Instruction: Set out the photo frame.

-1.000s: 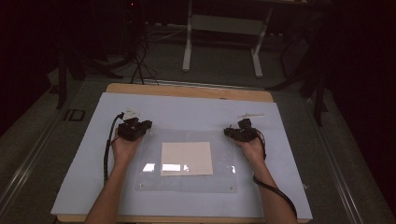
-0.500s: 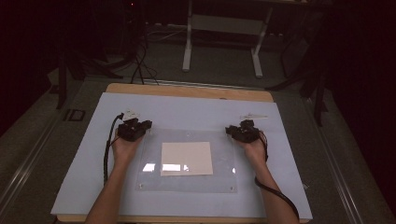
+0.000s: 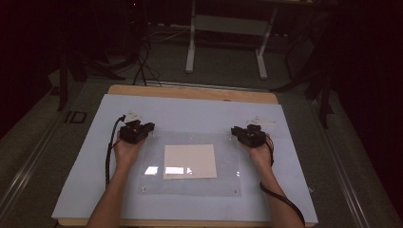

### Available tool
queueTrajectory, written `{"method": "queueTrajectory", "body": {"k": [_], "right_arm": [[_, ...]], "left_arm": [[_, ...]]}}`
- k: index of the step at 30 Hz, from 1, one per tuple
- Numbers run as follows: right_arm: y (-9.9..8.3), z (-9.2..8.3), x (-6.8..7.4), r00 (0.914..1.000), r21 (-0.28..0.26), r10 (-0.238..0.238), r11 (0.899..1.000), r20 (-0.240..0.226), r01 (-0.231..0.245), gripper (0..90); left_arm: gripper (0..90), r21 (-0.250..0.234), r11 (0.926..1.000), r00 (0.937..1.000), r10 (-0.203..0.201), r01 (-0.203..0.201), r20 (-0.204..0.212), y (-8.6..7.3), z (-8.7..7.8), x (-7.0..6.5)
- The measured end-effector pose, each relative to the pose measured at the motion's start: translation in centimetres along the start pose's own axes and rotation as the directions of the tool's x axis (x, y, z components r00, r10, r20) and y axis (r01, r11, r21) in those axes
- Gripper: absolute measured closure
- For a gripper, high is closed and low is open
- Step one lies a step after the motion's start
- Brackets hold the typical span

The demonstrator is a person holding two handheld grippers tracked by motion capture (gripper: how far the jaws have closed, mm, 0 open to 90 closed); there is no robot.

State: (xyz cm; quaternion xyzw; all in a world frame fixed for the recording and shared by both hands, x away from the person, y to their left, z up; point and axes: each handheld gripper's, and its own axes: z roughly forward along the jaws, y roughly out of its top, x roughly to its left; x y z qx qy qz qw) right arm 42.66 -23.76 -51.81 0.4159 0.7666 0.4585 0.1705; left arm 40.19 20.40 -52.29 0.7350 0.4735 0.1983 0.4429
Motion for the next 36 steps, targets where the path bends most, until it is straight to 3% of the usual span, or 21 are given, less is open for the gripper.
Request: {"method": "queueTrajectory", "body": {"k": [12,16,18,22,24,30,33,36], "right_arm": [[-0.3,0.5,0.1,0.9992,-0.01,0.036,0.999,-0.016,-0.036,82.8],[-0.1,0.5,-0.2,0.9977,0.007,0.06,0.998,-0.031,-0.06,82.6],[0.1,0.5,-0.5,0.9942,0.021,0.095,0.995,-0.05,-0.094,82.0],[0.3,0.6,-0.6,0.9924,0.034,0.109,0.994,-0.057,-0.107,81.9],[0.5,0.6,-0.8,0.9907,0.054,0.12,0.992,-0.064,-0.117,81.6],[0.9,0.9,-1.2,0.9825,0.075,0.168,0.984,-0.08,-0.162,81.3],[1.2,1.2,-1.5,0.9786,0.097,0.189,0.979,-0.083,-0.18,81.6],[1.6,1.4,-1.6,0.9779,0.112,0.193,0.976,-0.079,-0.184,82.2]], "left_arm": [[83.2,-0.007,0.9999,1.0,-0.009,0.009,0.003,-0.1,0.0,0.0],[83.0,-0.01,0.9998,0.9998,-0.018,0.018,0.01,-0.2,0.1,0.1],[82.8,-0.014,0.9994,0.9992,-0.031,0.031,0.027,-0.2,0.1,0.3],[82.6,-0.011,0.999,0.9981,-0.043,0.043,0.044,-0.2,0.2,0.6],[81.9,0.006,0.9973,0.9937,-0.073,0.073,0.085,0.0,0.3,1.2],[82.1,0.031,0.9952,0.9896,-0.096,0.093,0.107,0.4,0.7,1.7],[82.0,0.042,0.9913,0.9799,-0.13,0.125,0.151,0.6,1.1,2.4],[82.2,0.071,0.989,0.9753,-0.14,0.13,0.171,1.0,1.4,2.9]]}}
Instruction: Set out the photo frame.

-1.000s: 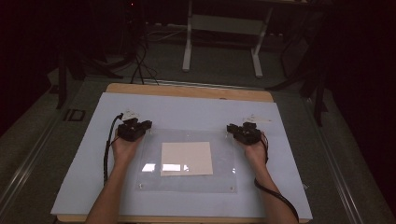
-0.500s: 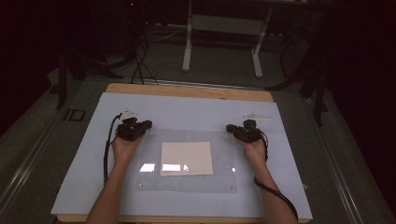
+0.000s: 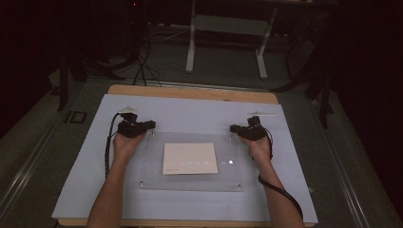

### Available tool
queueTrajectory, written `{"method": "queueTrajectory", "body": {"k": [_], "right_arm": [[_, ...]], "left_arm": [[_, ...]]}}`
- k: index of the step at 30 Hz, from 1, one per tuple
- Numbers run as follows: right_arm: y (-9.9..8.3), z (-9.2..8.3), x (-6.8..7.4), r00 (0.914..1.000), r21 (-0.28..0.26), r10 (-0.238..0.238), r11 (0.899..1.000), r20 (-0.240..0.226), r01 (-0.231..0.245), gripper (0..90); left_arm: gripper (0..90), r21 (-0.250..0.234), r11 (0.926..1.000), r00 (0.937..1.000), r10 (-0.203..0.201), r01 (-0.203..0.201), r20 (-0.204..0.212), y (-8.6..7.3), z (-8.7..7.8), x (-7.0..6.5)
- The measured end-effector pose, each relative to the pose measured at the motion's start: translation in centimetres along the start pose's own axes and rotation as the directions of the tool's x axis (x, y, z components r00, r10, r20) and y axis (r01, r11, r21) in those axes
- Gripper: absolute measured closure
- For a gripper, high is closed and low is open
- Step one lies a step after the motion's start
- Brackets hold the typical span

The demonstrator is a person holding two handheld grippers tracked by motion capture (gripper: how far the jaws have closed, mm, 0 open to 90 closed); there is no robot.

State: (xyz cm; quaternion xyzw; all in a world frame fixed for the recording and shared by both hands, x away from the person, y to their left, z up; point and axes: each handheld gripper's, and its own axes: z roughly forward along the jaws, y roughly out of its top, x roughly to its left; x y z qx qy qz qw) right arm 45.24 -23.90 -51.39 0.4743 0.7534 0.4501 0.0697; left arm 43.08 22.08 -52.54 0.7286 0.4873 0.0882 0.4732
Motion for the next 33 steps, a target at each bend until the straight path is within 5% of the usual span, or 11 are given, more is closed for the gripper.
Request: {"method": "queueTrajectory", "body": {"k": [7,14,18,22,30,31,33], "right_arm": [[0.8,-0.2,1.3,0.9914,0.032,-0.071,0.997,0.11,0.068,78.0],[1.7,-2.3,2.9,0.9849,-0.003,-0.109,0.994,0.134,0.111,69.8],[2.0,-3.7,4.7,0.9853,-0.015,-0.148,0.989,0.084,0.15,70.2],[1.1,-4.9,7.8,0.9709,-0.018,-0.239,0.971,0.007,0.239,72.3],[-0.7,-7.1,11.8,0.9555,-0.001,-0.285,0.958,-0.075,0.286,76.6],[-1.5,-8.0,13.3,0.9423,0.001,-0.323,0.946,-0.088,0.324,79.4],[-1.8,-8.3,13.8,0.9389,0.0,-0.331,0.943,-0.095,0.332,81.1]], "left_arm": [[83.2,0.049,0.9988,0.9999,-0.001,0.002,-0.011,0.8,0.4,0.1],[83.3,0.055,0.9983,0.9997,-0.021,0.021,-0.011,0.9,0.6,0.2],[83.2,0.065,0.9976,0.9996,-0.024,0.025,-0.012,1.0,0.8,0.2],[83.2,0.073,0.9965,0.999,-0.04,0.041,-0.02,1.2,1.0,0.2],[83.2,0.074,0.9953,0.9979,-0.06,0.061,-0.023,1.3,1.2,0.2],[83.2,0.074,0.9951,0.9976,-0.065,0.067,-0.026,1.3,1.3,0.2],[83.3,0.076,0.9945,0.9971,-0.071,0.073,-0.027,1.3,1.3,0.2]]}}
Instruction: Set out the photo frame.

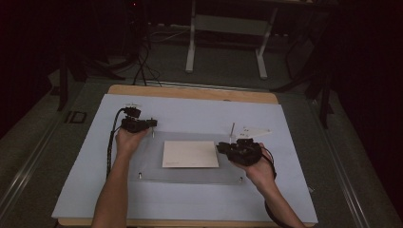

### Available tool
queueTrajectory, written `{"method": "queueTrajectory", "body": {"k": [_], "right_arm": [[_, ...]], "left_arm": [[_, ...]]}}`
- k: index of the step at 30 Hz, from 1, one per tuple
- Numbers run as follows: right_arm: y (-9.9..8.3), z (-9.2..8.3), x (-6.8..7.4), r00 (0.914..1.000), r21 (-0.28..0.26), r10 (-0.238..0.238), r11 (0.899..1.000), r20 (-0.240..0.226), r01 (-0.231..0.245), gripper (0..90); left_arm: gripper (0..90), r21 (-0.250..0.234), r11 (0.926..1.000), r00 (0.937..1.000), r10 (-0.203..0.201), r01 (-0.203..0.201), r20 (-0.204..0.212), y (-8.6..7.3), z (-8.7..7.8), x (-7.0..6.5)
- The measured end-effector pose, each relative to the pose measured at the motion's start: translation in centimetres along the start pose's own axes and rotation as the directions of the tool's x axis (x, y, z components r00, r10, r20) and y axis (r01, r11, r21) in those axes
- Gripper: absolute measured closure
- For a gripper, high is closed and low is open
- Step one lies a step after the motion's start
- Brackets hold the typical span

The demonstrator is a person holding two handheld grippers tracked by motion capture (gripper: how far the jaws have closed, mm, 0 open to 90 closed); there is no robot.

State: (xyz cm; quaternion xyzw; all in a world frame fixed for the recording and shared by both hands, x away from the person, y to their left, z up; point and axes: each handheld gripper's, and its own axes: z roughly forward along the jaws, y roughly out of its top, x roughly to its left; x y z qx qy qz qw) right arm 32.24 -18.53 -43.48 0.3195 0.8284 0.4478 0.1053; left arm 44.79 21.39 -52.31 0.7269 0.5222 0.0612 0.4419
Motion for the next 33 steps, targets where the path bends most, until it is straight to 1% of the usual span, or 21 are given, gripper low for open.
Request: {"method": "queueTrajectory", "body": {"k": [1,3,5,7,11,13,14,16,18,20,21,24,27,29,31,32,33], "right_arm": [[-0.3,-0.3,1.0,0.9998,0.005,-0.019,1.0,-0.006,0.019,84.0],[-0.6,-0.5,2.2,0.9987,0.014,-0.048,0.999,-0.017,0.048,89.9],[-1.0,-0.6,3.0,0.9977,0.016,-0.065,0.998,-0.022,0.065,90.0],[-1.3,-0.8,3.5,0.9973,0.01,-0.065,0.998,-0.034,0.066,90.0],[-2.0,-1.1,4.9,0.9949,0.0,-0.069,0.998,-0.073,0.07,90.0],[-2.4,-1.1,5.8,0.9905,0.002,-0.095,0.995,-0.099,0.096,90.0],[-2.6,-1.1,6.3,0.9887,0.004,-0.107,0.994,-0.105,0.108,90.0],[-3.1,-0.9,7.1,0.9853,0.002,-0.114,0.993,-0.127,0.115,90.0],[-3.5,-0.6,7.6,0.9843,0.004,-0.118,0.993,-0.131,0.12,90.0],[-4.1,-0.2,7.9,0.9855,0.005,-0.117,0.993,-0.123,0.118,90.0],[-4.5,0.1,8.1,0.9863,0.012,-0.118,0.993,-0.115,0.12,90.0],[-5.2,0.5,8.4,0.9863,0.006,-0.111,0.994,-0.122,0.112,90.0],[-6.0,1.3,8.8,0.987,0.029,-0.122,0.992,-0.104,0.126,90.0],[-6.3,1.7,9.0,0.9889,0.035,-0.119,0.992,-0.089,0.122,90.0],[-6.5,2.1,9.0,0.9909,0.028,-0.115,0.993,-0.07,0.118,90.0],[-6.6,2.3,8.9,0.9928,0.026,-0.105,0.994,-0.058,0.107,90.0],[-6.7,2.4,8.8,0.9939,0.015,-0.095,0.995,-0.056,0.096,90.0]], "left_arm": [[83.2,0.001,1.0,1.0,-0.006,0.006,0.002,0.0,0.0,0.0],[83.1,-0.001,0.9998,0.9998,-0.02,0.02,0.0,0.0,0.1,0.0],[83.1,-0.002,0.9997,0.9997,-0.022,0.022,-0.002,0.0,0.1,0.0],[83.1,-0.001,0.9997,0.9997,-0.023,0.023,-0.005,0.0,0.2,0.0],[83.1,-0.003,0.9995,0.9995,-0.032,0.032,-0.005,0.1,0.2,0.0],[83.1,-0.002,0.9993,0.9993,-0.037,0.037,-0.006,0.1,0.3,0.0],[83.1,-0.001,0.9993,0.9993,-0.037,0.037,-0.011,0.1,0.3,0.0],[83.1,0.003,0.9993,0.9992,-0.037,0.037,-0.011,0.1,0.3,0.0],[83.1,0.007,0.9995,0.9994,-0.031,0.031,-0.016,0.1,0.3,-0.1],[82.9,0.008,0.9991,0.9991,-0.04,0.04,-0.01,0.2,0.3,0.0],[82.9,0.009,0.9992,0.9992,-0.038,0.038,-0.011,0.2,0.3,-0.1],[82.9,0.008,0.9991,0.9991,-0.041,0.041,-0.008,0.2,0.4,0.0],[82.9,0.011,0.999,0.9991,-0.042,0.042,-0.007,0.2,0.4,0.1],[83.0,0.013,0.9991,0.9991,-0.041,0.041,-0.007,0.2,0.4,0.0],[82.7,0.015,0.9989,0.999,-0.044,0.044,0.001,0.2,0.4,0.1],[82.5,0.015,0.9989,0.999,-0.043,0.043,0.005,0.2,0.4,0.1],[82.6,0.016,0.999,0.9991,-0.043,0.043,0.005,0.2,0.4,0.2]]}}
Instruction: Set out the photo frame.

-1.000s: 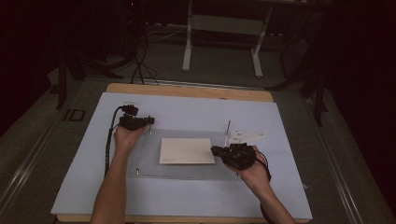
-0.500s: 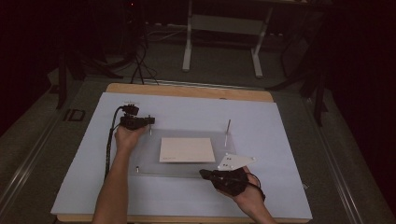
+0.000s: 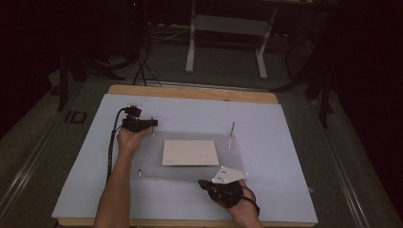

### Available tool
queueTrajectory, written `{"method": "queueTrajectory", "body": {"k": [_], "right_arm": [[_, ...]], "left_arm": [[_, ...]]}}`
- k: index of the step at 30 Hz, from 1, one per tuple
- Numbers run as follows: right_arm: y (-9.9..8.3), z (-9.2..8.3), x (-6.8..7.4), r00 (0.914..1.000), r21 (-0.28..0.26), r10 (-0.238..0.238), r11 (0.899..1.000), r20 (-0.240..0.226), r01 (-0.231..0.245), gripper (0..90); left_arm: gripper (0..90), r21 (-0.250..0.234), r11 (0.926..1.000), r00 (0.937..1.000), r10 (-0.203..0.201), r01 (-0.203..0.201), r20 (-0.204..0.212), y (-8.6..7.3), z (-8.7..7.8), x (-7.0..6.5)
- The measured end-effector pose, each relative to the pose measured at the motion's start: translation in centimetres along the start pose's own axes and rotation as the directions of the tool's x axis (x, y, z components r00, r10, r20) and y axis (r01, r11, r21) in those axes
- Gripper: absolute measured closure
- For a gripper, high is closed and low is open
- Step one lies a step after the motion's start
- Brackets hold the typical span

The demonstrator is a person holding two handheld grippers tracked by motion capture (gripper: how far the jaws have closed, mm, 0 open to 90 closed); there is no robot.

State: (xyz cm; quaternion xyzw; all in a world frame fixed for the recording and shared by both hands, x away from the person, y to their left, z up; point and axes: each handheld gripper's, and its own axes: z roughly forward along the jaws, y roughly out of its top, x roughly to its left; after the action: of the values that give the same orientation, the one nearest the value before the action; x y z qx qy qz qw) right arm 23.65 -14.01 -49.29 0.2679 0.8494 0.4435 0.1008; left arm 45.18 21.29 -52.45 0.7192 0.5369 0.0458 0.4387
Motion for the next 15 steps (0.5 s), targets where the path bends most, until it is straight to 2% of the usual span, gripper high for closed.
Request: {"method": "queueTrajectory", "body": {"k": [7,15], "right_arm": [[-0.16,0.39,-0.2,0.9973,-0.062,0.053,0.997,0.05,-0.05,90.0],[0.19,0.25,-0.28,0.9968,-0.087,0.054,0.995,0.059,-0.049,90.0]], "left_arm": [[82.3,-0.009,0.9998,0.9998,-0.02,0.02,0.009,-0.04,0.09,0.16],[80.5,-0.009,0.9982,0.9977,-0.059,0.06,0.033,-0.03,0.06,0.41]]}}
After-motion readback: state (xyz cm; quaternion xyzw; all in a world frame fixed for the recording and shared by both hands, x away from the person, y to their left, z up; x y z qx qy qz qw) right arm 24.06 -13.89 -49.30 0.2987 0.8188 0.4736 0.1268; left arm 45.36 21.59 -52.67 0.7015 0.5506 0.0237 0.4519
